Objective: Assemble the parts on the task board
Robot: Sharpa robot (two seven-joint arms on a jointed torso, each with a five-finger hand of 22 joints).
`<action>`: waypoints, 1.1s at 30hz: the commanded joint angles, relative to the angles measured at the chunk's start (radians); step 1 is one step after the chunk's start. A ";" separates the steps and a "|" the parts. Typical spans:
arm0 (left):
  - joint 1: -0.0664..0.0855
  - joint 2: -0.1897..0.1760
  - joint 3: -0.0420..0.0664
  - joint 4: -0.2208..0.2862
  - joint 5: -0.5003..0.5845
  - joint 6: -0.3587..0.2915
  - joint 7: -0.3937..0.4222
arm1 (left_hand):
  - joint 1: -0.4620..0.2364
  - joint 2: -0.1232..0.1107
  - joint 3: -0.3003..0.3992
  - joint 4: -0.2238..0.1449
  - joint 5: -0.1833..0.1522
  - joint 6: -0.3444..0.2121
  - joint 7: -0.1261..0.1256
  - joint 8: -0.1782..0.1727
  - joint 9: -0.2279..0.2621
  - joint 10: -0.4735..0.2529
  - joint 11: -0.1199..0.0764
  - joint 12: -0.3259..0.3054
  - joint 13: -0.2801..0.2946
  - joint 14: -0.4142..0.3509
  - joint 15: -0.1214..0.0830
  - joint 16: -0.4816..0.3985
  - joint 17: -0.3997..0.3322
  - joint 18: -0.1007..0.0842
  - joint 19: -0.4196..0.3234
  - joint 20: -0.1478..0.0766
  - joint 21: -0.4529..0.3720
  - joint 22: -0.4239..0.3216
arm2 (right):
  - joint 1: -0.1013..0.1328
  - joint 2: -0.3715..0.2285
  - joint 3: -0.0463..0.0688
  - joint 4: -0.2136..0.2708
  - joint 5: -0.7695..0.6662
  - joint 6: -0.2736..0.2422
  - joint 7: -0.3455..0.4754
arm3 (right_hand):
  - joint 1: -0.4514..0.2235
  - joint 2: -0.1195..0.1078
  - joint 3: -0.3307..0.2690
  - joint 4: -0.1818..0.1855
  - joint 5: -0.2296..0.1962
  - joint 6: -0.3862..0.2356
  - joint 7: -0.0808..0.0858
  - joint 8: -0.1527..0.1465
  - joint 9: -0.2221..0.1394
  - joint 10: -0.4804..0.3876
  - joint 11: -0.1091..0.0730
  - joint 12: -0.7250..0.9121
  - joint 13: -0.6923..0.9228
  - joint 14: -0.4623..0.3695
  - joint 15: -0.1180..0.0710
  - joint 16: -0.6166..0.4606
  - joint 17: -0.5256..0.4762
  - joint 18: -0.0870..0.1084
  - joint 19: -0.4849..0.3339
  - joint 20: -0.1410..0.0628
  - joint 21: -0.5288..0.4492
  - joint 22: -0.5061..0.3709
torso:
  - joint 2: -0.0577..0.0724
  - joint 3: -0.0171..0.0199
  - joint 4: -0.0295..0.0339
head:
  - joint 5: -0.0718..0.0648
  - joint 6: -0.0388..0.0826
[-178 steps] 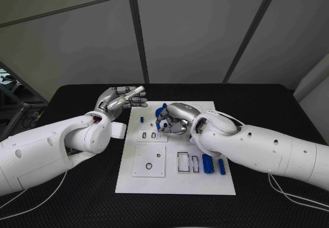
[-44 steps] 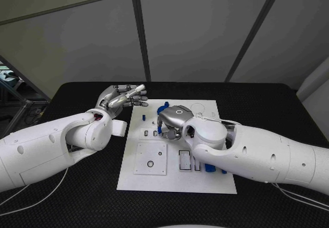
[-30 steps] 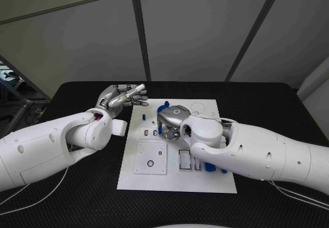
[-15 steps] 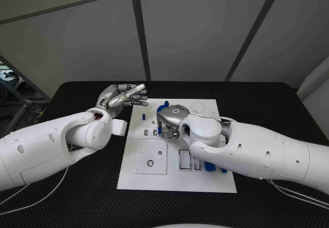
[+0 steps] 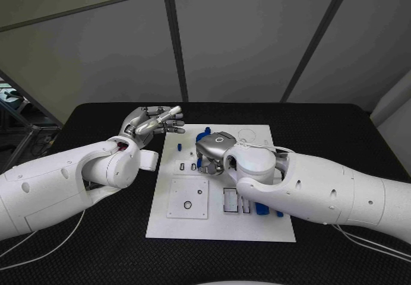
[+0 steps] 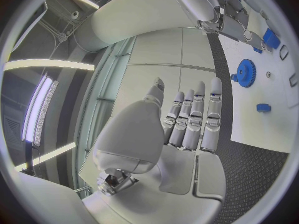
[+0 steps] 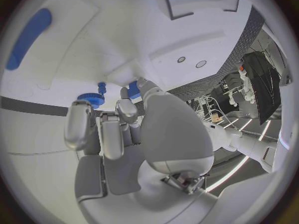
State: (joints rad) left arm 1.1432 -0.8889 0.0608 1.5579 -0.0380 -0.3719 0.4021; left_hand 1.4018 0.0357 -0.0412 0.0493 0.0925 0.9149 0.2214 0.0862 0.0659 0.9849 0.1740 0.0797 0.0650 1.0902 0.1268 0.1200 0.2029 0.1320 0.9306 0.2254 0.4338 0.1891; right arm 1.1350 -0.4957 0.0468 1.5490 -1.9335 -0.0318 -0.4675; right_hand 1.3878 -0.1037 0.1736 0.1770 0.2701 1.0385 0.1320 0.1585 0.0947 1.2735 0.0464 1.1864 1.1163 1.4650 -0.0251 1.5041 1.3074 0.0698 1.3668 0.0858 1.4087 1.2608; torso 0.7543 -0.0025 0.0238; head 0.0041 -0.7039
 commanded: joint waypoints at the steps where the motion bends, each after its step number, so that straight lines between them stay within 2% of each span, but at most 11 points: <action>1: 0.002 0.001 0.001 0.000 -0.005 0.010 0.004 | -0.002 0.009 0.000 -0.004 -0.001 0.002 0.002 -0.005 0.000 0.001 0.003 -0.004 0.000 -0.007 -0.001 -0.006 0.001 0.048 -0.005 0.000 0.002 -0.001 | -0.001 0.000 -0.001 -0.002 -0.008 0.020 -0.009 | -0.011 -0.005 0.000 0.005 0.004 -0.007 -0.001 -0.004 -0.002 -0.010 0.000 -0.007 -0.001 0.079 0.001 -0.004 0.137 -0.002 -0.007 0.000 -0.006 -0.001 | 0.000 0.0000 -0.0003 | 0.002 -0.002; 33: 0.001 0.003 0.001 -0.002 -0.005 0.013 0.001 | -0.002 0.009 0.000 -0.005 -0.001 0.001 0.003 -0.005 0.000 0.000 0.004 -0.005 0.000 -0.007 -0.001 -0.006 0.001 0.048 -0.006 0.000 0.002 -0.001 | -0.001 0.001 -0.001 -0.004 -0.014 0.033 -0.009 | -0.040 -0.036 -0.014 0.025 -0.003 -0.068 0.018 -0.032 -0.014 -0.056 0.018 -0.049 -0.044 0.070 0.016 -0.027 0.104 0.009 -0.042 0.015 -0.041 -0.052 | 0.000 0.0001 -0.0005 | 0.002 -0.005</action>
State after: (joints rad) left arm 1.1432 -0.8869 0.0608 1.5549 -0.0381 -0.3711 0.3996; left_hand 1.4018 0.0357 -0.0412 0.0494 0.0925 0.9150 0.2214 0.0862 0.0659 0.9849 0.1739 0.0798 0.0650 1.0902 0.1268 0.1200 0.2027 0.1319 0.9306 0.2254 0.4338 0.1891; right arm 1.1349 -0.4946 0.0468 1.5463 -1.9388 -0.0209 -0.4743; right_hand 1.3563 -0.1351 0.1580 0.1979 0.2702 0.9785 0.1504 0.1304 0.0821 1.2270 0.0642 1.1408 1.0739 1.4650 -0.0177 1.4838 1.3074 0.0699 1.3311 0.0998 1.3708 1.2100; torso 0.7541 -0.0022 0.0232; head 0.0063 -0.7089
